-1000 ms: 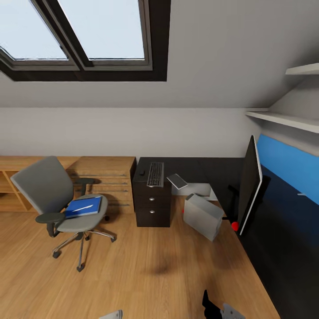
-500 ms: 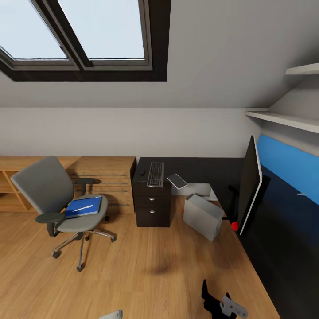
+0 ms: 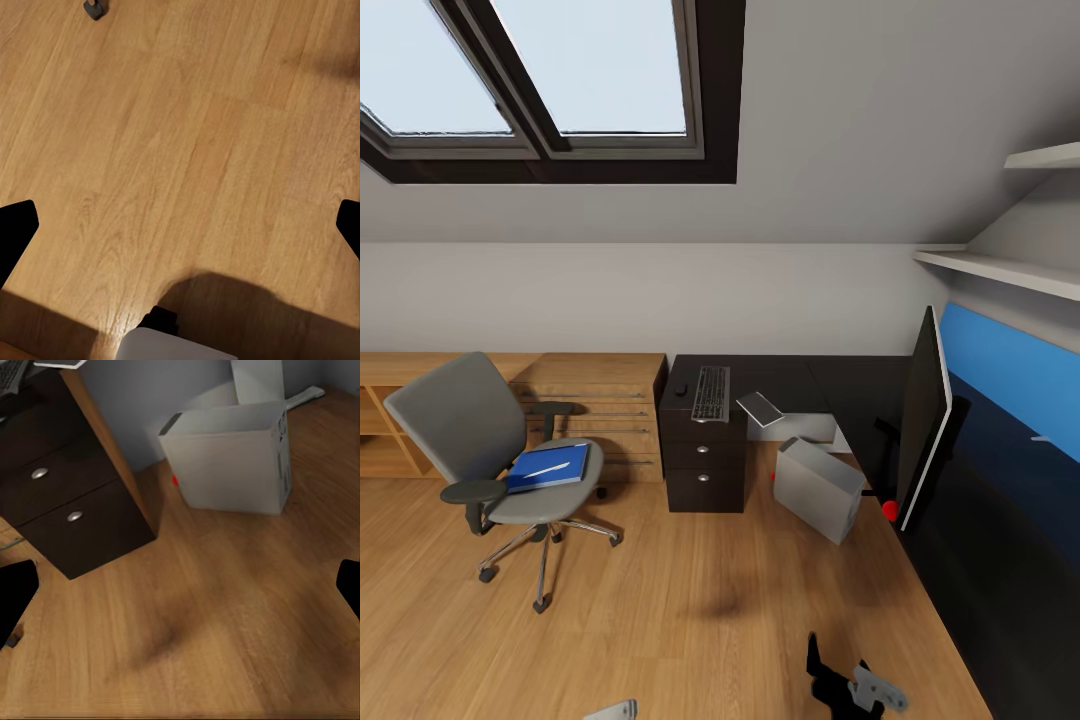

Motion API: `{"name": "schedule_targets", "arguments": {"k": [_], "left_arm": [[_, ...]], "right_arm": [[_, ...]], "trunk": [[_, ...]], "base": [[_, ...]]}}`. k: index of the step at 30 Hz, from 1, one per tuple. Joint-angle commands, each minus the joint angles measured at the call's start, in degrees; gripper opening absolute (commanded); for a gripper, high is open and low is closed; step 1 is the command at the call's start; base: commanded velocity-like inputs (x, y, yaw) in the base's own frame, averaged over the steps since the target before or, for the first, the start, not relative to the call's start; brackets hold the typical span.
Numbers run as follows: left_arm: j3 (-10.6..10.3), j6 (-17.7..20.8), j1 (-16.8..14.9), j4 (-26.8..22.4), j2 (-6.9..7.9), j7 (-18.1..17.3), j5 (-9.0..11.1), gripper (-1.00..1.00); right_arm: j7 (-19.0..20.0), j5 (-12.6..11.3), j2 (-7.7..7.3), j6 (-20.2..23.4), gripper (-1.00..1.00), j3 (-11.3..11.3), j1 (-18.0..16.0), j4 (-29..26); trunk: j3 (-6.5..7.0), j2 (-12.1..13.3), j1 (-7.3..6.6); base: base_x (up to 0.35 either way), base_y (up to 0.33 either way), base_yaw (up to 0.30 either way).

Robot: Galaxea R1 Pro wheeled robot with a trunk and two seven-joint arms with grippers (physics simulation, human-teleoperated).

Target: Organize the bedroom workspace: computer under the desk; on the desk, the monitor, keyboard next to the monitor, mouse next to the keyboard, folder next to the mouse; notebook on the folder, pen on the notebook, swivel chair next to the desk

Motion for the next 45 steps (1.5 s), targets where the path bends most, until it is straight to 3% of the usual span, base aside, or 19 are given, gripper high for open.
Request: {"name": "schedule_targets", "arguments": {"k": [1,7,8,10,11,13,14,15,18,20,24,27,38,45], "left_arm": [[-0.4,-0.4,-0.1,0.0,0.05,0.4,0.6,1.00],[-0.4,-0.4,-0.1,0.0,0.05,0.4,0.6,1.00],[-0.4,-0.4,-0.1,0.0,0.07,0.4,0.6,1.00],[-0.4,-0.4,-0.1,0.0,0.09,0.4,0.6,1.00],[-0.4,-0.4,-0.1,0.0,0.11,0.4,0.6,1.00],[-0.4,-0.4,-0.1,0.0,0.12,0.4,0.6,1.00],[-0.4,-0.4,-0.1,0.0,0.13,0.4,0.6,1.00],[-0.4,-0.5,-0.1,0.0,0.09,0.4,0.6,1.00],[-0.4,-1.1,-0.1,0.0,0.07,0.4,0.6,1.00],[-0.4,-2.5,-0.1,0.0,0.06,0.4,0.6,1.00],[-0.4,-3.7,-0.1,0.0,0.05,0.4,0.6,1.00],[-0.4,-3.9,-0.1,0.0,0.06,0.4,0.6,1.00],[-0.4,-4.1,-0.1,0.0,0.05,0.4,0.6,1.00],[-0.4,-4.1,-0.1,0.0,0.05,0.5,0.6,1.00]], "right_arm": [[0.6,0.1,0.07,0.4,1.00,-0.5,0.0,-0.4],[-0.9,3.0,1.04,3.6,1.00,-0.5,0.0,-4.6],[-4.4,5.8,1.39,8.6,1.00,-0.4,0.0,-7.7],[-6.8,7.8,1.47,12.3,1.00,-0.4,0.0,-10.1],[-9.6,10.3,1.56,16.8,1.00,-0.3,0.0,-12.9],[-12.4,13.1,1.62,22.0,1.00,-0.2,0.0,-16.0],[-15.1,15.9,1.65,27.7,1.00,-0.2,0.1,-19.5],[-19.6,20.3,1.85,39.3,1.00,-0.1,1.0,-28.6],[-21.9,22.1,2.20,47.0,1.00,0.0,3.2,-36.7],[-23.3,23.0,2.48,56.7,1.00,0.3,7.8,-50.6],[-23.8,21.9,2.51,66.5,1.00,0.4,14.5,-68.4],[-24.0,20.6,2.39,68.8,1.00,0.4,16.8,-73.4],[-24.0,20.0,1.83,68.5,1.00,0.3,20.1,-76.8],[-23.8,20.0,-1.54,63.3,1.00,0.3,22.1,-77.4]], "trunk": [[-0.10,-0.1,0.02],[-0.10,-0.1,0.02],[-0.10,-0.1,0.02],[-0.10,-0.1,0.02],[-0.10,-0.1,0.02],[-0.10,-0.1,0.02],[-0.10,-0.1,0.02],[-0.10,-0.1,0.02],[-0.10,-0.1,0.02],[-0.10,-0.1,0.02],[-0.10,-0.1,0.02],[-0.10,-0.1,0.02],[-0.10,-0.1,0.02],[0.19,-0.1,0.02]], "base": [[0.000,0.000,0.000],[0.000,0.000,0.000],[0.000,0.000,0.000],[0.000,0.000,0.000],[0.000,0.000,0.000],[0.000,0.000,0.000],[0.000,0.000,0.000],[0.000,0.000,0.000],[0.000,0.000,0.000],[0.000,0.000,0.000],[0.000,0.000,0.000],[0.000,0.000,0.000],[0.000,0.000,0.000],[0.000,0.000,-0.155]]}}
